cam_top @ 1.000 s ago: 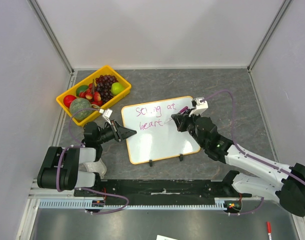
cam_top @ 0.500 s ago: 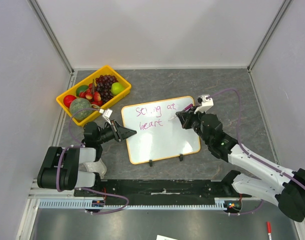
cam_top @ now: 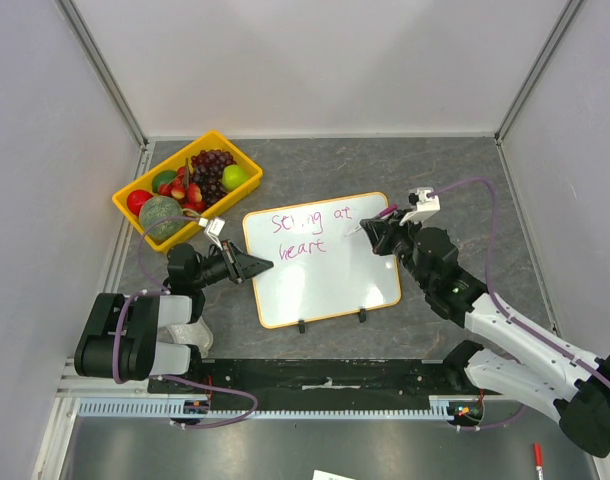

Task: Write a sentence on the whiteboard
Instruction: Pick up the sentence from the whiteboard.

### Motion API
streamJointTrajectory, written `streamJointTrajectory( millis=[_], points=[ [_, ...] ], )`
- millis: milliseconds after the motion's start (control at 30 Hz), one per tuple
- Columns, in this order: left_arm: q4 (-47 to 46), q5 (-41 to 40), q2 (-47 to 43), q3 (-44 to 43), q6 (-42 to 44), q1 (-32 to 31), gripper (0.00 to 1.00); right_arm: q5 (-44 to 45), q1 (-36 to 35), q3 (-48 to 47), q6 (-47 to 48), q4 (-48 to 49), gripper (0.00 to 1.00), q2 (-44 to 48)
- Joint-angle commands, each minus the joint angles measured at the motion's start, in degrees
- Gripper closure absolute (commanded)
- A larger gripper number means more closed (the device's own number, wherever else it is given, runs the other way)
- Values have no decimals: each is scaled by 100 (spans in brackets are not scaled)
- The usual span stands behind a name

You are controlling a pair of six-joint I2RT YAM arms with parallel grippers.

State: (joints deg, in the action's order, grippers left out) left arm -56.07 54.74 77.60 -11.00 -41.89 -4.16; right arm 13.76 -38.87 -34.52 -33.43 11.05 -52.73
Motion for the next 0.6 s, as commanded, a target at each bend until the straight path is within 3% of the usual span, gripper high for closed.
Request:
streamJointTrajectory(
  millis=[0, 567],
  points=[
    [44, -139, 79, -68, 471, -32, 98, -31, 46, 25, 56, 3, 100, 70],
    [26, -130, 80, -68, 462, -14, 98, 127, 55, 60, 144, -41, 100, 211]
  ],
)
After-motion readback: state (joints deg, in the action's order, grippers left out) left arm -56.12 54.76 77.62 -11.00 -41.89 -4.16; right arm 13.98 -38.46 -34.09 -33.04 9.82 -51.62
